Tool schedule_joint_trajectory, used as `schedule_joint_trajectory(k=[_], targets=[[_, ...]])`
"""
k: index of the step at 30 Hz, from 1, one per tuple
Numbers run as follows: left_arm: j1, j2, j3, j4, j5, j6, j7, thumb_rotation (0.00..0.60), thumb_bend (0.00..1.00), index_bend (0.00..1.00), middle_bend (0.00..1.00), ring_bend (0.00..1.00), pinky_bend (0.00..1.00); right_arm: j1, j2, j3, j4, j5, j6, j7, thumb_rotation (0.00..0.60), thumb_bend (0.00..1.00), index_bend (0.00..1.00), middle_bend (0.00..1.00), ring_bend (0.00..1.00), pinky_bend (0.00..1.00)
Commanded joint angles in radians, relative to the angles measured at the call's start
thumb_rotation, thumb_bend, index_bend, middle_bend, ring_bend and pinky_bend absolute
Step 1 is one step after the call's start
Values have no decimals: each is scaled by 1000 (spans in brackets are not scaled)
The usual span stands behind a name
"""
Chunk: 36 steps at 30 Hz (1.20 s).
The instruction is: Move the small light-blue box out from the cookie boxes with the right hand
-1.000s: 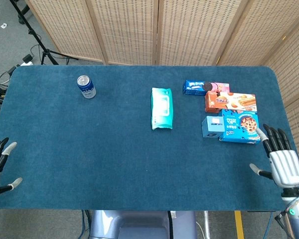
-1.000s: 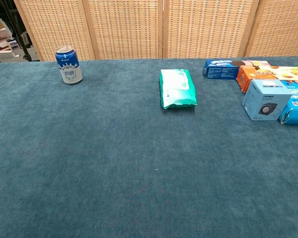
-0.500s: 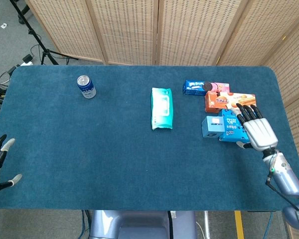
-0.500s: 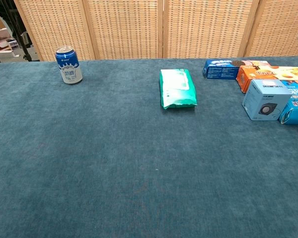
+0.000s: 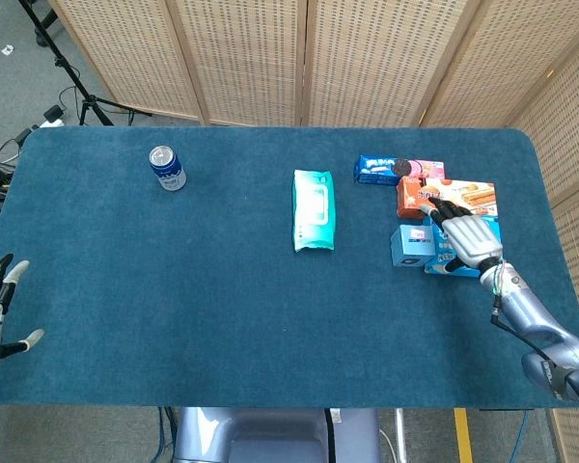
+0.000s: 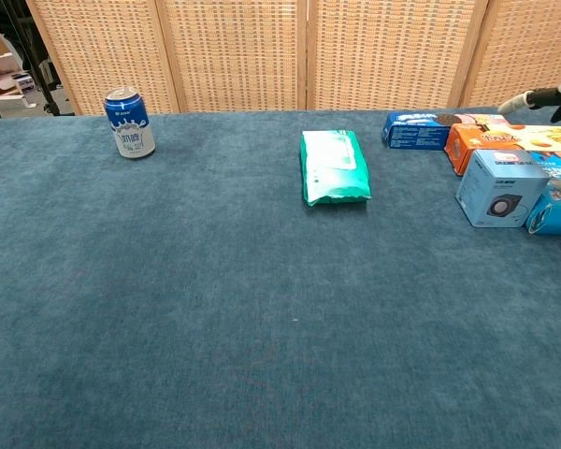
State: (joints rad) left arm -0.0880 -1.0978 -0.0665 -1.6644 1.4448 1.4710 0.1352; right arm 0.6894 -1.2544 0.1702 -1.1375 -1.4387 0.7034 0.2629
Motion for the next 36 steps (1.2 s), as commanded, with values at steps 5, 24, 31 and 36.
schedule_joint_trajectory(k=[5,24,31,36], targets=[[-19,-9,-12,1,-42,-36,25,600,0,0,0,0,0,52,-63,-22,83,-15,-43,84,600,0,15,90,90,220],[-14,3,-12,0,-44,-21,-4,600,0,0,0,0,0,61,-172,-63,179,-107,164,222,600,0,489,579,470,310],[-4,15,0,-3,-14,-3,-31,600,0,0,0,0,0,37,-28,-58,-157,-139,274,96,600,28,495,588,470,312],[1,20,10,0,4,3,-40,600,0,0,0,0,0,43,-6,-54,-364,-118,260,-59,600,53,495,588,470,312]])
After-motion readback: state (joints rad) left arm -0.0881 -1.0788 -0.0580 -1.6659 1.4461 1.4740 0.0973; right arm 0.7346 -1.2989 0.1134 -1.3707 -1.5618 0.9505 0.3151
